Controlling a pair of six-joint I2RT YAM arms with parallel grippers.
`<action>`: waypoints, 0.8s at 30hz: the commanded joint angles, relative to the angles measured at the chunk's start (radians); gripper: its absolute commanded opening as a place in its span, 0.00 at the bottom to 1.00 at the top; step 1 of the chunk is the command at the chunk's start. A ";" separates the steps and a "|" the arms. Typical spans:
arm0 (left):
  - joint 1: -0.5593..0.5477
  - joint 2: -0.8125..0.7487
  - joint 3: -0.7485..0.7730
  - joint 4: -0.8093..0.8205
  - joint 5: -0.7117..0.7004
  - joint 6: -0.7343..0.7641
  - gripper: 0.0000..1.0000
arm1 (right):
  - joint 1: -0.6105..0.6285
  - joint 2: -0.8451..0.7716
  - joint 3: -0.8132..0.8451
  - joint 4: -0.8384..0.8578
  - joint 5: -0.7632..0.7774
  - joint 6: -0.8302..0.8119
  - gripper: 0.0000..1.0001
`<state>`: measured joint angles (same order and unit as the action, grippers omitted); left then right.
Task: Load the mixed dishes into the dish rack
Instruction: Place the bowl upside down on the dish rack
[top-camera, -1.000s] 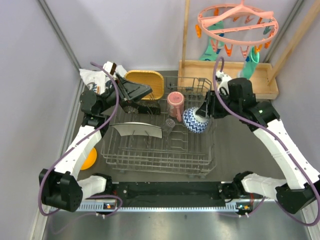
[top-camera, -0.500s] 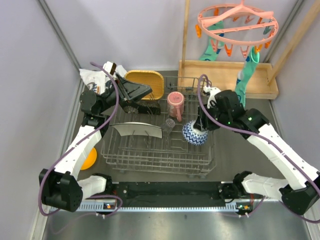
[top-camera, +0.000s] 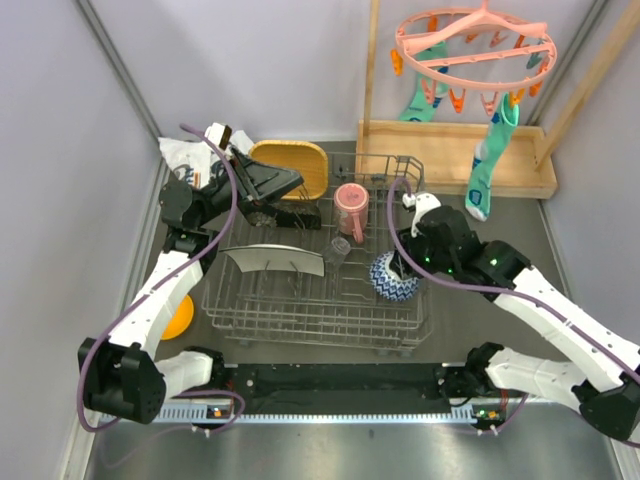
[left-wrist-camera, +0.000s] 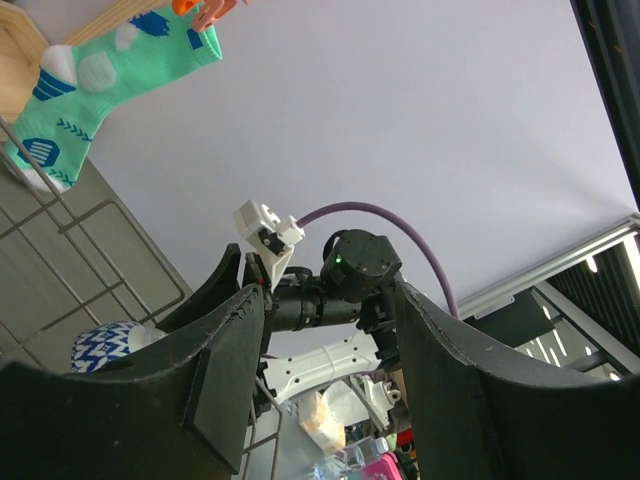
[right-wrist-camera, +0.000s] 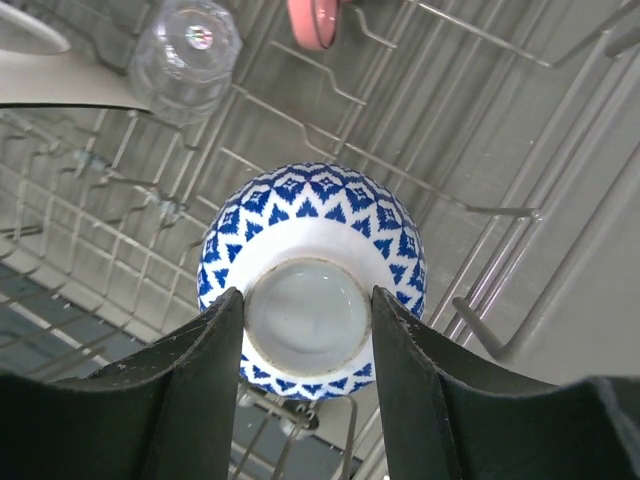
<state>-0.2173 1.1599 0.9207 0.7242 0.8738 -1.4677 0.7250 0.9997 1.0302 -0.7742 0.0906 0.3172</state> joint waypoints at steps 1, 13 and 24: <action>0.006 -0.035 -0.013 0.027 -0.007 0.006 0.60 | 0.037 -0.024 -0.028 0.122 0.092 0.010 0.00; 0.010 -0.042 -0.028 0.023 -0.009 0.015 0.60 | 0.122 -0.010 -0.071 0.147 0.136 0.010 0.00; 0.027 -0.045 -0.019 0.006 -0.006 0.020 0.60 | 0.221 -0.012 -0.093 0.145 0.175 0.010 0.00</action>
<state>-0.2005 1.1450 0.8967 0.7155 0.8715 -1.4658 0.9039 1.0031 0.9337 -0.6872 0.2241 0.3176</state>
